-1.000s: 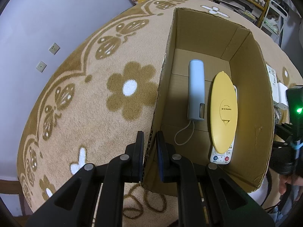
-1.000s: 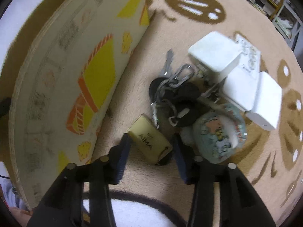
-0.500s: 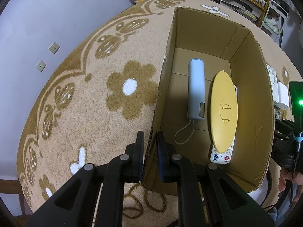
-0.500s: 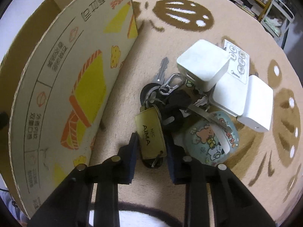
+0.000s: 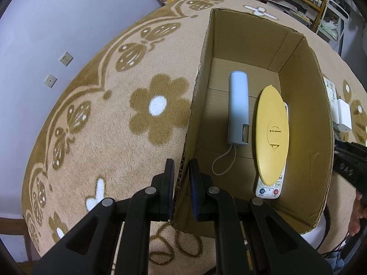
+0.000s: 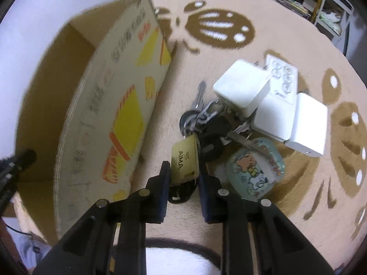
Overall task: Organize rigid objects
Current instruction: 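Move the right tool to the key bunch and grasp the AIMA tag, then lift the keys with the right tool and carry them over the box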
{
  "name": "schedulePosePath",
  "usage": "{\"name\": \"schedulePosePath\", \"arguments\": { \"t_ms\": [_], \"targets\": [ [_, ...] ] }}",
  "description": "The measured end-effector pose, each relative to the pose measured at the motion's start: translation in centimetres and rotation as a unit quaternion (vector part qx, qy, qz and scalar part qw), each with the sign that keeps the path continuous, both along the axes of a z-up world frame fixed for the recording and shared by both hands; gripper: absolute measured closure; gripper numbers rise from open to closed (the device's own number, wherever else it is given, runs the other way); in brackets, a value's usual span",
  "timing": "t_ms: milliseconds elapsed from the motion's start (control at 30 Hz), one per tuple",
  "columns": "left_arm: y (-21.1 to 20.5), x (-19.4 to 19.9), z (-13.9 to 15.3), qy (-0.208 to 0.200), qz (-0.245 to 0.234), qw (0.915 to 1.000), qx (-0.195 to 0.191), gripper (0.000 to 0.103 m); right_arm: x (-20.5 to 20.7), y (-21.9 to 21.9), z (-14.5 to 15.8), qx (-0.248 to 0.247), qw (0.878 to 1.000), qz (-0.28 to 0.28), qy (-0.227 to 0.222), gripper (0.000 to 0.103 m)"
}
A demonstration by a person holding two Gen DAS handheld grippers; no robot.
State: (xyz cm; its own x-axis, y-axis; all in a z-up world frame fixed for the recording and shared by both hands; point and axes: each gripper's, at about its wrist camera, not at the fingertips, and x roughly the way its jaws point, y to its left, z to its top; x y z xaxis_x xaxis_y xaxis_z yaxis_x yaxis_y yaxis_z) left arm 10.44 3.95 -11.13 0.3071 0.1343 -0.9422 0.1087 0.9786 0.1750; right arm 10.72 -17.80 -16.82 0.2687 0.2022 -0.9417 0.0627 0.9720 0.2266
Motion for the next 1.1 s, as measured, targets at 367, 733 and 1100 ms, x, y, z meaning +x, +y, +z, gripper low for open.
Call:
{"name": "schedulePosePath", "arguments": {
  "t_ms": [367, 733, 1100],
  "targets": [
    [0.0, 0.0, -0.1, 0.0, 0.0, 1.0, 0.001, 0.091, 0.2, -3.4, 0.9, 0.013, 0.999, -0.036, -0.008, 0.084],
    [0.0, -0.1, -0.1, 0.002, 0.0, 1.0, -0.001, 0.091, -1.6, -3.6, 2.8, 0.018, 0.998, -0.043, -0.031, 0.085],
    [-0.2, 0.0, -0.1, 0.001, -0.002, 1.0, 0.004, 0.091, -2.2, -3.1, 8.0, 0.008, 0.993, -0.064, -0.099, 0.085]
  ]
}}
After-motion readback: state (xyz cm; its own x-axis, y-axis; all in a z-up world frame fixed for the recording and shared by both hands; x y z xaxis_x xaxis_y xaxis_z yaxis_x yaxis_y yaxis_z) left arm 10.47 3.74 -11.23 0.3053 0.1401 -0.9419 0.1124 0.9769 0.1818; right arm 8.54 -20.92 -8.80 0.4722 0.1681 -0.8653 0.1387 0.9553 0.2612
